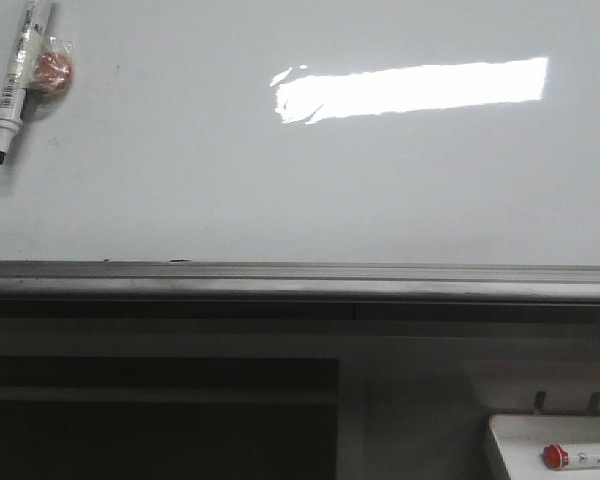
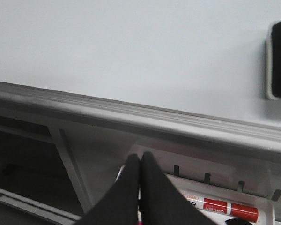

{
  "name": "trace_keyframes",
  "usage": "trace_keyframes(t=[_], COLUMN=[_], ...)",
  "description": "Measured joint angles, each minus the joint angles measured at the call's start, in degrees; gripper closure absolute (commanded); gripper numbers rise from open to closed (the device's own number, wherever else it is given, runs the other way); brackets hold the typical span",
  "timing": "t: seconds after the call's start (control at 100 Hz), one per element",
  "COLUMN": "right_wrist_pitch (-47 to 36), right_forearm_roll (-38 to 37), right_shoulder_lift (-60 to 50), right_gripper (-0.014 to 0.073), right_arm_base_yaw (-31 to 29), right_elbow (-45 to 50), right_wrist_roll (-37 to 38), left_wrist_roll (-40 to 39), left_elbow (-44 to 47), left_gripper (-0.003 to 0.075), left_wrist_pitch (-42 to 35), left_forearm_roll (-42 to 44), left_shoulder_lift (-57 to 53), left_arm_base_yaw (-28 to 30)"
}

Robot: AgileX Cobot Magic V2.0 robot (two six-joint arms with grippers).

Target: Write number 2 on whiteboard

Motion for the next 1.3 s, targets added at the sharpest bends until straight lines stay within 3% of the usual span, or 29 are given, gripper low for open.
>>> trace_keyframes(t=[1.2, 1.3], right_wrist_pitch=[-0.1, -2.0], right_forearm_roll=[0.0, 0.3], right_shoulder_lift=[0.0, 0.0], right_gripper=[0.0664, 0.0664], right_arm_base_yaw=[0.0, 0.0], right_elbow=[0.0, 0.0], right_wrist_roll=[0.0, 0.0], left_wrist_roll=[0.0, 0.0], left_elbow=[0.0, 0.0], left_gripper=[0.0741, 0.0741], left_wrist_pitch=[-0.7, -2.3], left_forearm_roll=[0.0, -5.7], left_shoulder_lift=[0.0, 0.0], left_arm_base_yaw=[0.0, 0.0])
